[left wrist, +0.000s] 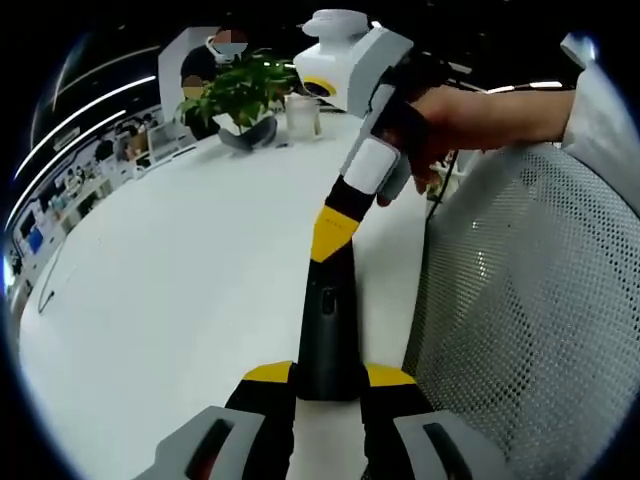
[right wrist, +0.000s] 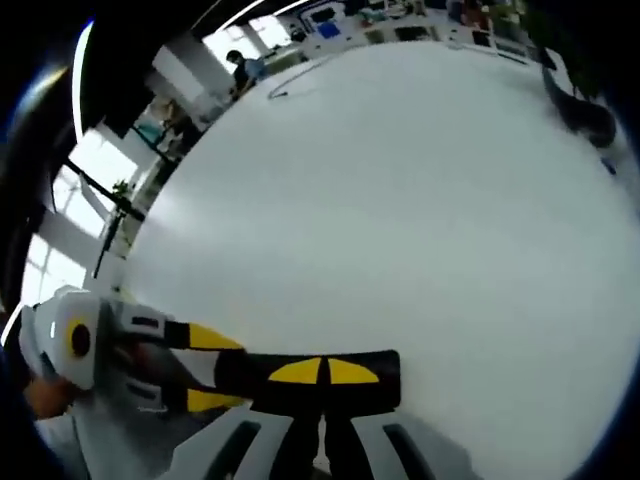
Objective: Press the specified remote control buttons in sequence, fully releasing each button before pressing the next.
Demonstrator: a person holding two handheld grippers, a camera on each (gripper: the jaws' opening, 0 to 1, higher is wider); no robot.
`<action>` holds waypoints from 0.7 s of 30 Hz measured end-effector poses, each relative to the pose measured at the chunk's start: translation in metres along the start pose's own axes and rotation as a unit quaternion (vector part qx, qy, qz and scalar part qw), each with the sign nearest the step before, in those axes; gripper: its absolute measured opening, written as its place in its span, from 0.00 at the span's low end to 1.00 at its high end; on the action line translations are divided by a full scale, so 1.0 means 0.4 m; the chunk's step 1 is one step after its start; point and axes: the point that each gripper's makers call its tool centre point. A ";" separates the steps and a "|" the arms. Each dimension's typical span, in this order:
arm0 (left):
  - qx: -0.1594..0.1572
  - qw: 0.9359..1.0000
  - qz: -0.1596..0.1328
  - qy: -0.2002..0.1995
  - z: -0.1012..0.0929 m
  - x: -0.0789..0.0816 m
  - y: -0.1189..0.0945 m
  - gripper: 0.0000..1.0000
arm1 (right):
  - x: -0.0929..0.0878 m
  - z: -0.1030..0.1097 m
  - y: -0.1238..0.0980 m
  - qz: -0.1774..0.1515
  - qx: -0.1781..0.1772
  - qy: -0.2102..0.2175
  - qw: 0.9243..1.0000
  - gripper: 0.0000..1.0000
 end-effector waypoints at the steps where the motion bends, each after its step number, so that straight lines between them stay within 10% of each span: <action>1: 0.000 1.000 0.000 0.000 0.000 0.000 0.000 0.24 | 0.003 0.000 0.002 0.001 0.000 0.002 1.000 0.00; 21: 0.002 1.000 0.005 0.004 -0.003 0.002 -0.001 0.24 | -0.046 0.046 -0.009 0.067 0.018 0.003 0.998 0.00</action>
Point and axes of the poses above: the point that each gripper's makers call its tool centre point, and the gripper's own axes: y roughly forward along the fingers, z roughly to its left, x roughly out of its top, and after that the axes turned 3 degrees about -x, right-handed
